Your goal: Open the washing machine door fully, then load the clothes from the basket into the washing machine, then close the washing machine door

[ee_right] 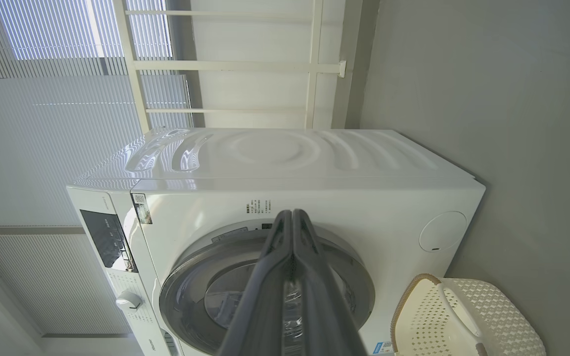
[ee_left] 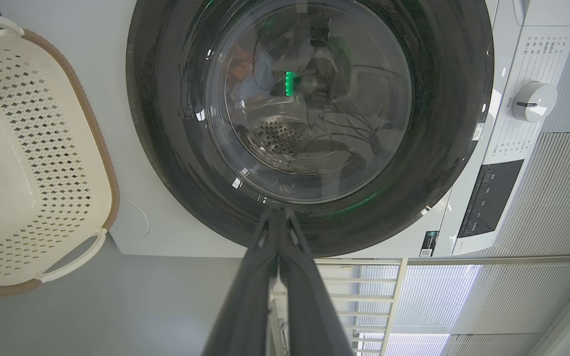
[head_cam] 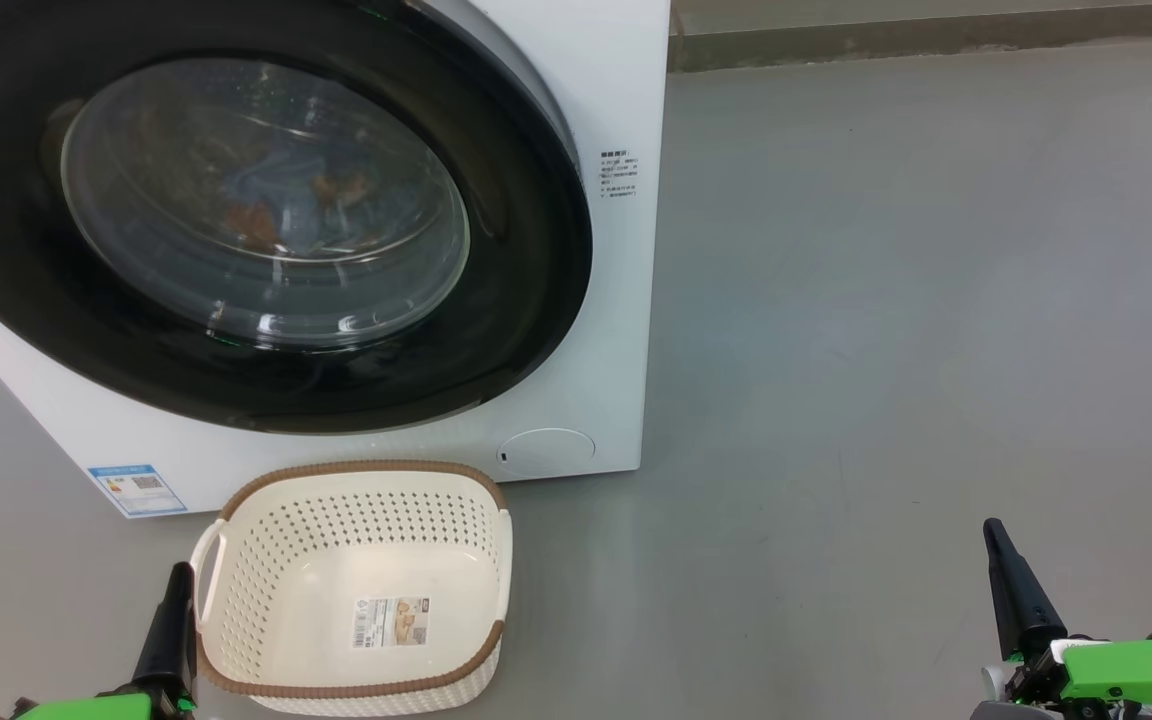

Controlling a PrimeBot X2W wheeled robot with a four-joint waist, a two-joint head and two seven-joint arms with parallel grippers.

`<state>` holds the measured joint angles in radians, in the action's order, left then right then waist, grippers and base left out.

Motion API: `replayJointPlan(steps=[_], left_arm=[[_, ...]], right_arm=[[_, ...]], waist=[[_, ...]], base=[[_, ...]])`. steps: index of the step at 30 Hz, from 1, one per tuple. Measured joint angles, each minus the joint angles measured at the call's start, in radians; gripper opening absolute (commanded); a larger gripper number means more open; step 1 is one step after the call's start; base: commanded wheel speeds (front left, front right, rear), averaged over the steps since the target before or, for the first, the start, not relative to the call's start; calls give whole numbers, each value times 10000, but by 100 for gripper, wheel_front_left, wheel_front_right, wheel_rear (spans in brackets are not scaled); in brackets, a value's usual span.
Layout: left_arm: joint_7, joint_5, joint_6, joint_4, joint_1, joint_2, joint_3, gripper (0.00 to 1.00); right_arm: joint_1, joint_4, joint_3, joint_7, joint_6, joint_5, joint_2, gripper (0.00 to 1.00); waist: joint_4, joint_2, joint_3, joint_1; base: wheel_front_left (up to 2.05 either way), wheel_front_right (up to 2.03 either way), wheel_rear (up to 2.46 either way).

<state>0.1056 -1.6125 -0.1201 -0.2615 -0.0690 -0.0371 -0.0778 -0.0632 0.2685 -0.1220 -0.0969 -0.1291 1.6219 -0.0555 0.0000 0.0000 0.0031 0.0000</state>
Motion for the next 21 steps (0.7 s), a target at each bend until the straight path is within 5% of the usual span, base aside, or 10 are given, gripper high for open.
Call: replayJointPlan(steps=[21], left_arm=[[0, 2, 0, 0, 0, 21, -10, 0]], right_arm=[[0, 2, -79, -71, 0, -2, 17, 0]], waist=[[0, 0, 0, 0]], base=[[0, 0, 0]])
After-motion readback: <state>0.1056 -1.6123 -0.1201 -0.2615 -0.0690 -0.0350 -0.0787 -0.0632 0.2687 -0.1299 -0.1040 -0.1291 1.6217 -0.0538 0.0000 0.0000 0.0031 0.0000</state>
